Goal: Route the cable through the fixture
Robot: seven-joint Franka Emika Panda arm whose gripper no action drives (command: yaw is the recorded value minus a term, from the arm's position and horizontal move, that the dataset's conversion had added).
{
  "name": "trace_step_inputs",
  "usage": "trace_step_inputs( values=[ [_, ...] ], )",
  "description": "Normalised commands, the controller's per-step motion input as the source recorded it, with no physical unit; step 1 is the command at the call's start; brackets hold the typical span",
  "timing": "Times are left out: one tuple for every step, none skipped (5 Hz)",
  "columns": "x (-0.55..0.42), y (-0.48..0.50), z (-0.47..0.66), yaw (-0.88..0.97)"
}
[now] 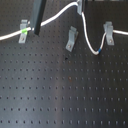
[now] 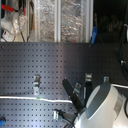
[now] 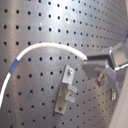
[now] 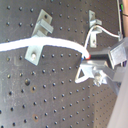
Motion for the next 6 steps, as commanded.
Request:
trace_step_inputs(
  values=[
    [-0.001,0.0,0.04,0.0],
    [-0.013,-0.011,0.0,0.0],
    [-0.281,-0.288,0.0,0.0],
    [-0.384,-0.478,0.0,0.02],
    [-0.44,-0.5,0.0,0.02],
    [-0.056,-0.047,0.03,0.0]
  ],
)
